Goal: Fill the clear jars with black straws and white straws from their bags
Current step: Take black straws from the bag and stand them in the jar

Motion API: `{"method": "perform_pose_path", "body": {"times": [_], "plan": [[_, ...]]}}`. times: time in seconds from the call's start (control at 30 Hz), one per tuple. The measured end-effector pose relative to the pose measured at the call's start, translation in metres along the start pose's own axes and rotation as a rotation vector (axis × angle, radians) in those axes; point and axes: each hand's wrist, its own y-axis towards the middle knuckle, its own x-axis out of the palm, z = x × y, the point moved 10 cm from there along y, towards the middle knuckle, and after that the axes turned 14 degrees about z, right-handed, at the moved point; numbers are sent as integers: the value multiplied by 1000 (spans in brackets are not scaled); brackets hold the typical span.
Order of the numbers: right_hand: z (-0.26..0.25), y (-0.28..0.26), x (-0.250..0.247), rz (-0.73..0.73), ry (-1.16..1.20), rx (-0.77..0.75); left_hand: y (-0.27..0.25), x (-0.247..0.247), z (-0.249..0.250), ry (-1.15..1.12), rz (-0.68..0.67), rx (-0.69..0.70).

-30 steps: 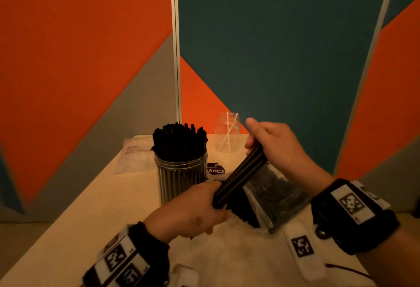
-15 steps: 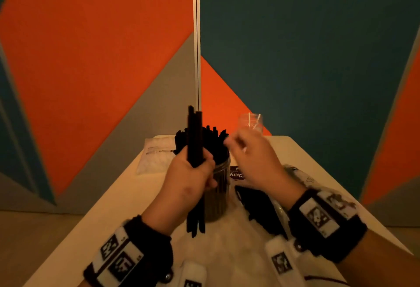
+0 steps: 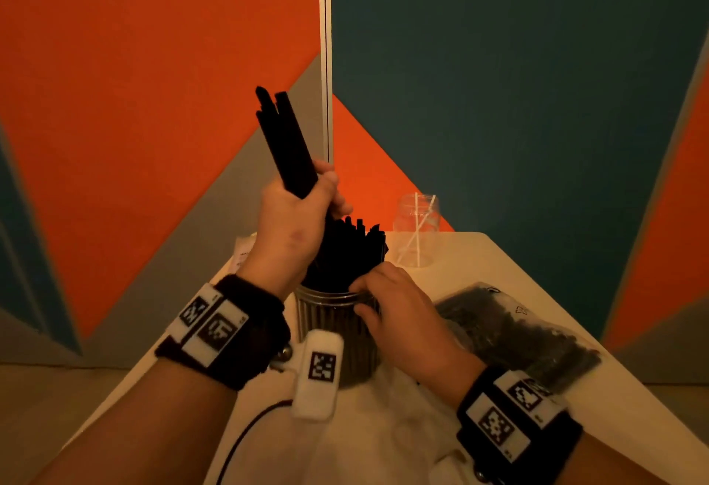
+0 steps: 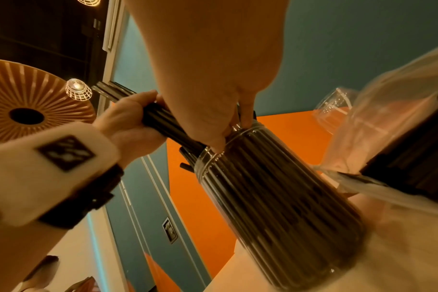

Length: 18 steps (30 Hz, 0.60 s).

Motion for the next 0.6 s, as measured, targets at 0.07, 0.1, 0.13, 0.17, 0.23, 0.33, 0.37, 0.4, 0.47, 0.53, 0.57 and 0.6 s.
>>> {"method": "perform_pose_path", "body": {"times": [0.07, 0.1, 0.13, 0.17, 0.23, 0.33, 0.37, 0.4, 0.47, 0.53, 0.57, 0.6], "plan": [[2, 1, 0, 11, 15, 12, 0, 1, -16, 51, -15, -23], [2, 1, -1, 13, 25, 16, -3, 1, -26, 132, -29, -14], [2, 1, -1, 11, 31, 16, -5, 1, -34, 292, -49, 35], [1, 2, -1, 10, 31, 13, -7, 0, -39, 501, -74, 128], [2, 2, -1, 8, 30, 12, -13, 2, -39, 840, -90, 372], [3, 3, -2, 8, 54, 14, -20, 9, -31, 946, -149, 562], [3, 3, -2, 6, 60, 15, -20, 9, -33, 959, -170, 567], [2, 3, -2, 3, 64, 15, -19, 8, -36, 976, -190, 549], [1, 3, -2, 0, 66, 11, -15, 6, -41, 983, -226, 475], [1, 2, -2, 0, 66, 6, -10, 5, -37, 869, -228, 396], [1, 2, -1, -1, 65, 7, -6, 5, -33, 779, -218, 360], [2, 2, -1, -2, 61, 8, -2, 5, -27, 705, -205, 334]]}}
